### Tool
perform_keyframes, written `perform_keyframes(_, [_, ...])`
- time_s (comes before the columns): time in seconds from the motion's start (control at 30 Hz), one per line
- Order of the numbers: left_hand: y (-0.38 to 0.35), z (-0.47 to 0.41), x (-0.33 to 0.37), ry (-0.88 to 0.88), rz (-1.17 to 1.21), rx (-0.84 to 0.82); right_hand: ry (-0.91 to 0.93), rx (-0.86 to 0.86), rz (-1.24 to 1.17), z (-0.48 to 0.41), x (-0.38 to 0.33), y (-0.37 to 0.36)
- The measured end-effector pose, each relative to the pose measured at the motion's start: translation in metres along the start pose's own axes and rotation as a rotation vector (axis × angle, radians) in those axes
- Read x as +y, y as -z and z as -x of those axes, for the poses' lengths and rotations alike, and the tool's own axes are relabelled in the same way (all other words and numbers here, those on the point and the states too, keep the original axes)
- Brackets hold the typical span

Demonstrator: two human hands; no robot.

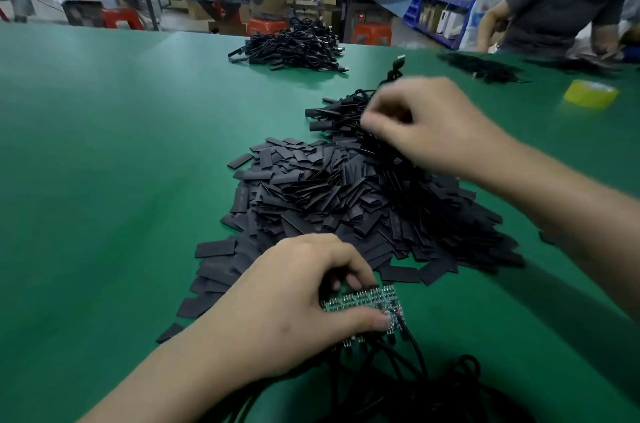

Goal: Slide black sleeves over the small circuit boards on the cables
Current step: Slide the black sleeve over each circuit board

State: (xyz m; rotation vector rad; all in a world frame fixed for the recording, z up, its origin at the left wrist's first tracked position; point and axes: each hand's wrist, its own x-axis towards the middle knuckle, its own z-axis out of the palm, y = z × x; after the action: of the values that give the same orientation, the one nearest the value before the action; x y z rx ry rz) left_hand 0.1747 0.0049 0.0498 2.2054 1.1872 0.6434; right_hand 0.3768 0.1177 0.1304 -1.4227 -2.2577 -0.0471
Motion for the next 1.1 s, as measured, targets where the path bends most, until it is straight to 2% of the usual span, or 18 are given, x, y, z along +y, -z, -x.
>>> perform_keyframes(0.17, [0.002,-0.002,0.003,0.136,0.512,-0.088,-0.072,-0.330,-0.384,0.103,-0.023,0.006])
perform_keyframes(0.27, [0.000,-0.004,0.003,0.162,0.643,-0.083,-0.125,-0.340,-0.505,0.127,-0.025,0.000])
perform_keyframes(0.4, [-0.002,-0.002,0.005,0.188,0.684,-0.073,-0.202,-0.298,-0.596,0.139,-0.027,-0.011])
perform_keyframes(0.6, [-0.004,0.000,0.005,0.206,0.546,-0.035,-0.261,-0.174,-0.660,0.151,-0.032,-0.026])
perform_keyframes(0.87, [-0.008,-0.002,0.003,0.216,0.679,-0.070,-0.298,-0.255,-1.019,0.147,-0.029,-0.031])
perform_keyframes(1.1, [-0.006,-0.003,-0.001,0.248,0.755,-0.100,-0.332,-0.280,-1.184,0.147,-0.030,-0.035])
